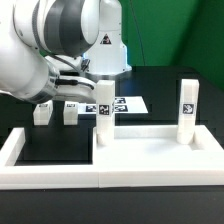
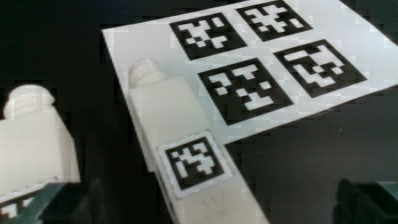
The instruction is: Assemble desk
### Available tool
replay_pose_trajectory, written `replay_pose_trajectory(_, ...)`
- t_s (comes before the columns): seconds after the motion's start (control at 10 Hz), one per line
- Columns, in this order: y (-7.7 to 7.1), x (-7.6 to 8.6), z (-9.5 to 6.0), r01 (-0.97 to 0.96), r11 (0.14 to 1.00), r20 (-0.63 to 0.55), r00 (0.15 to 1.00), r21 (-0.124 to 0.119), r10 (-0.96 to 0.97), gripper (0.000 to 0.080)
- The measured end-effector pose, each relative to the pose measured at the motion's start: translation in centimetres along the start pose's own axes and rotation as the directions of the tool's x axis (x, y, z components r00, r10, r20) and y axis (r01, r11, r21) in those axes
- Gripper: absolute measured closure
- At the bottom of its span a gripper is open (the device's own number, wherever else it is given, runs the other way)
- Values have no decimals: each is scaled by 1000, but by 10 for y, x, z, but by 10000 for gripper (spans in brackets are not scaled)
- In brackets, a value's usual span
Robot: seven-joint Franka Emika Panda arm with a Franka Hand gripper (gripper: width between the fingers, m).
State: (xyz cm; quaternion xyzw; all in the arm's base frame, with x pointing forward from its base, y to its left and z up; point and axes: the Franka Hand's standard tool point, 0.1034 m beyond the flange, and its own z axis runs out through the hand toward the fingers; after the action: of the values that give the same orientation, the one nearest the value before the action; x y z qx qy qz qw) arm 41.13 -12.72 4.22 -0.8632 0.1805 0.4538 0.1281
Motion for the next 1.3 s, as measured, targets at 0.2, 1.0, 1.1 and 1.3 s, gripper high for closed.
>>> replay_pose_trajectory(0.2, -2, 7, 7, 1, 1000, -2, 1000, -9, -1, 151)
replay_pose_trajectory(1.0, 1, 22, 23, -12, 1000, 6, 1000, -26, 12, 378)
replay_pose_trajectory(1.1, 2, 22, 23, -12, 1000, 6, 1000, -26, 12, 378)
replay_pose_trajectory(1.3, 2, 22, 23, -12, 1000, 6, 1000, -27, 12, 512)
